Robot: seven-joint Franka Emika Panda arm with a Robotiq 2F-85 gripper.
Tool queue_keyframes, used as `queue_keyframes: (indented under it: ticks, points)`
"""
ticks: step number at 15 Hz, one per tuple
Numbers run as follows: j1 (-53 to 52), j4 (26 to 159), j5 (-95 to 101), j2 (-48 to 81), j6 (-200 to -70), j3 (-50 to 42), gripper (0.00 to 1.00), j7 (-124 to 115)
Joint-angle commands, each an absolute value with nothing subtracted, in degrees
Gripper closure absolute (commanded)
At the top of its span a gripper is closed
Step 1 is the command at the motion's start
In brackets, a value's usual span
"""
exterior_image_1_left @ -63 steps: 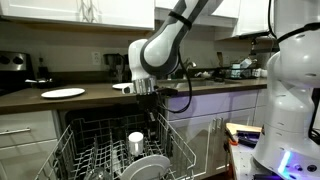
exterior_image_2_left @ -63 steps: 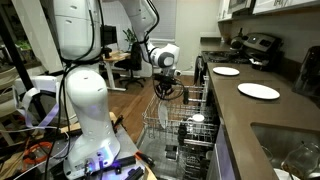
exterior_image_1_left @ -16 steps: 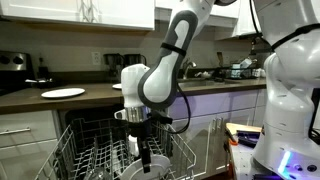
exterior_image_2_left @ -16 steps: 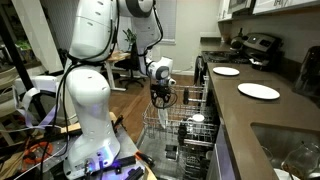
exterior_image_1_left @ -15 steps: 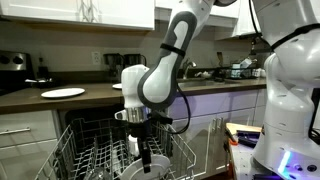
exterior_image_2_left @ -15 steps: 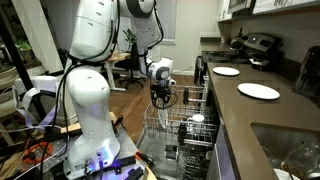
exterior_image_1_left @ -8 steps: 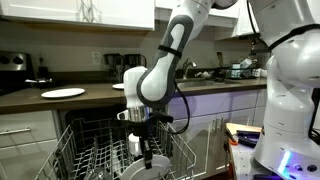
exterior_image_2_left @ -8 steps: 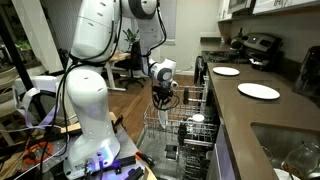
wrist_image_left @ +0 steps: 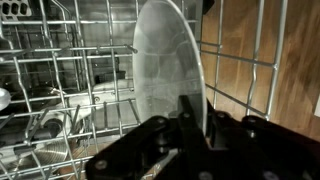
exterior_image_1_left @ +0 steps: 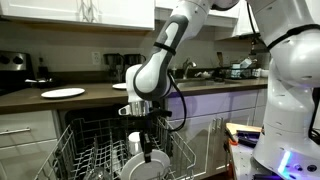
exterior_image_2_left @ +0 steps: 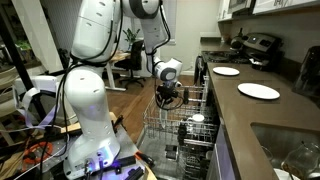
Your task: Remove the plate from the dishwasher and put it on the counter top
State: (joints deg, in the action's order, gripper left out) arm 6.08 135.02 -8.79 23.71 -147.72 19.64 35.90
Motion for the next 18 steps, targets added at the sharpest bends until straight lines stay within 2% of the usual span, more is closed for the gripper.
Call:
queue_keyframes:
  ticks: [1, 18]
  points:
    - [7.39, 135.00, -11.81, 21.29, -143.39, 20.49, 0.96, 40.11]
    - [4.36, 135.06, -13.14, 13.18, -133.90, 15.88, 0.96, 42.37]
